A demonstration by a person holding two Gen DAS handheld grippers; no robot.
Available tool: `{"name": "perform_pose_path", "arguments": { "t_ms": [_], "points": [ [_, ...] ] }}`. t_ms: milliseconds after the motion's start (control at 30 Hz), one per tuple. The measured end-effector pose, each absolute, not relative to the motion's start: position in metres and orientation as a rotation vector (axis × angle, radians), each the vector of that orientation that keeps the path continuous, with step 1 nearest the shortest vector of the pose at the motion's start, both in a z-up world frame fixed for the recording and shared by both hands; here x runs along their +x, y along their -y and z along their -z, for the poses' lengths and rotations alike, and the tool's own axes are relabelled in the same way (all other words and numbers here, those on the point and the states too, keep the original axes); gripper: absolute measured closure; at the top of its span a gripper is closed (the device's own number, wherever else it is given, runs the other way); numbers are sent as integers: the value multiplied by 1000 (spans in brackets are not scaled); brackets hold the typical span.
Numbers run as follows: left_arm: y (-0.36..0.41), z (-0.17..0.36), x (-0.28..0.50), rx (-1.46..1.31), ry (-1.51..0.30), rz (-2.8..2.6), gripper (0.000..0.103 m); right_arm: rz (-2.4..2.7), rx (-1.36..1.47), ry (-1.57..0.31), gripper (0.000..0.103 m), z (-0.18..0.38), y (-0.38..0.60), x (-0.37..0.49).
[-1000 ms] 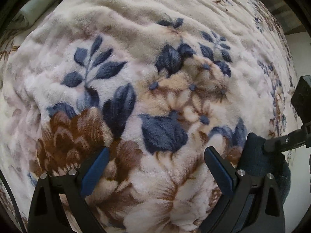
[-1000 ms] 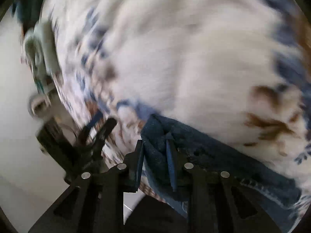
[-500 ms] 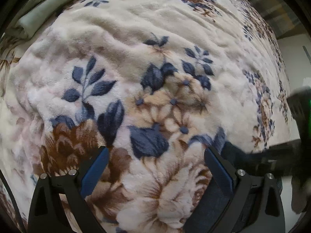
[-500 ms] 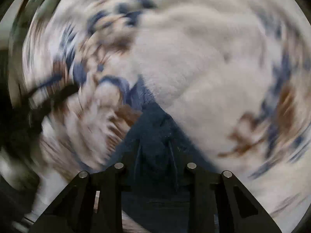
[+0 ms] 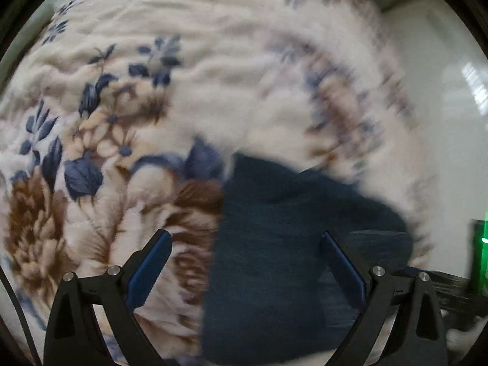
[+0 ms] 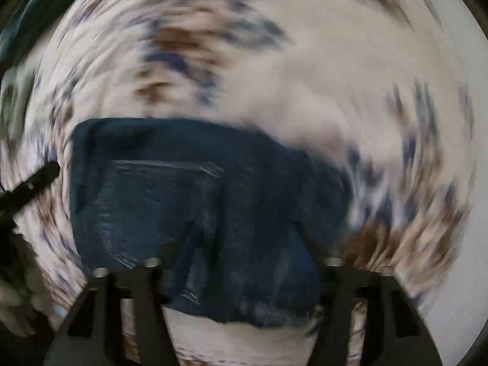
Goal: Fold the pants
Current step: 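Press the folded jeans flat with the right gripper while the left releases, then grasp the folded jeans bundle edges with both grippers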
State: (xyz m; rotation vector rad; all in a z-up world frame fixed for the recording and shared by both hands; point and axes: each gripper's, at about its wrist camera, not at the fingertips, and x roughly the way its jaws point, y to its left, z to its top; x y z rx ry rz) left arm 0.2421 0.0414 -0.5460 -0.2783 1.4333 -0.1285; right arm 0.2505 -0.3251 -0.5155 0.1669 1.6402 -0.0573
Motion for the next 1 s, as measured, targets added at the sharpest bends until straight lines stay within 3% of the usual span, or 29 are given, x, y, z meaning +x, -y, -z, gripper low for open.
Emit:
{"name": "perform_pose_path", "arguments": {
  "t_ms": [33,67,133,200,300,367,400,433,533,767,1000],
  "points": [
    [-43,556,242,-279,-1452,121,1,110,173,-1648,59,525,337,241],
    [-46,565,241,-296,-1476,112,1,177,167,-1652,58,537,353,228],
    [-55,571,239,-371,-1503,112,1,216,348,-1647,37,551,383,210],
    [-57,555,240,-366,-1494,87,1,198,396,-1648,37,548,389,209],
    [-55,518,244,-390,-1401,99,3,206,259,-1569,37,502,381,223],
    [-46,503,256,-398,-1344,126,3,191,241,-1411,38,458,368,232],
    [-39,503,264,-388,-1339,143,3,149,282,-1355,49,444,362,236],
    [-30,506,273,-367,-1342,146,3,101,324,-1318,71,436,352,240],
    [-14,530,296,-307,-1396,154,3,-118,557,-1295,94,450,321,269],
    [-42,567,303,-287,-1479,74,2,-164,842,-1450,102,560,287,293],
    [-29,514,286,-321,-1378,93,4,-101,748,-1446,103,561,282,288]
  ]
}}
